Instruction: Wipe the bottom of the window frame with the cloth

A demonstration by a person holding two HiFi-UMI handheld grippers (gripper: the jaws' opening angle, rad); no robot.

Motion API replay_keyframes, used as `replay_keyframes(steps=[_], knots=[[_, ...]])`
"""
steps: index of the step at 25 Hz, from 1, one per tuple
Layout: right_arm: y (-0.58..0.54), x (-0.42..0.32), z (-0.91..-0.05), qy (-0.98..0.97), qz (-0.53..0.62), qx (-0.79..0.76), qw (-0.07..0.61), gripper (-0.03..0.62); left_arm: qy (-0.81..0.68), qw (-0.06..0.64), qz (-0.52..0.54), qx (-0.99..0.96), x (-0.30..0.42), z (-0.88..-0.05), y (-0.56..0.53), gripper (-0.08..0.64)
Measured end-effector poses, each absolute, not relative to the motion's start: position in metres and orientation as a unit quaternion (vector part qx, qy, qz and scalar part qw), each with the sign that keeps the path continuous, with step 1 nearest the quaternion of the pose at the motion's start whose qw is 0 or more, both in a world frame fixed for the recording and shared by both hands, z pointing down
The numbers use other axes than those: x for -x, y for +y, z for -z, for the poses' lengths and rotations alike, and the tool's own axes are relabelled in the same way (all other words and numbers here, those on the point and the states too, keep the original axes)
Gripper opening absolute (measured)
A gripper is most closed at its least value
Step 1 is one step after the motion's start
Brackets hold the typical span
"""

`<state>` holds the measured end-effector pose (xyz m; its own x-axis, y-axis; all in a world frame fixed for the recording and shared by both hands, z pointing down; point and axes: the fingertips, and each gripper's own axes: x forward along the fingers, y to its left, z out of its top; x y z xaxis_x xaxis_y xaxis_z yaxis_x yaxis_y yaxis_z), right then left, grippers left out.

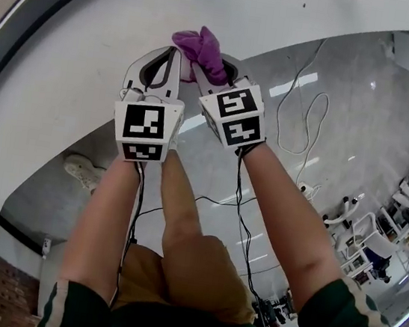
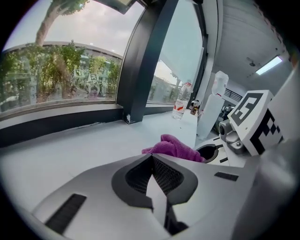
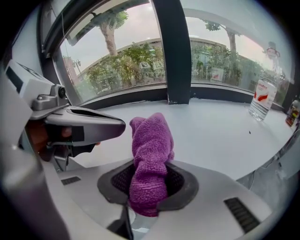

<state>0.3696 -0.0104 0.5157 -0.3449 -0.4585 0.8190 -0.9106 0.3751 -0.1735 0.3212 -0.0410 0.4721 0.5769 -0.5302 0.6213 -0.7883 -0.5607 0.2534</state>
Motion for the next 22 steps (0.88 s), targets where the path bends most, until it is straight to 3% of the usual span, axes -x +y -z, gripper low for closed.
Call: replay_keyframes(steps=[13, 22], knots=[[-0.003, -0.370, -0.519, -0.726, -0.330, -0.493, 0.348, 0.115, -0.407, 0.274, -0.246, -0.836, -0.284, -0.466, -0.014, 0.009], [0.009, -0.330, -0.518, -0.729, -0.328, -0.480, 0.363, 0.115, -0.424, 0.281, -0.254, -0.823, -0.231, -0.470, -0.011, 0.009]])
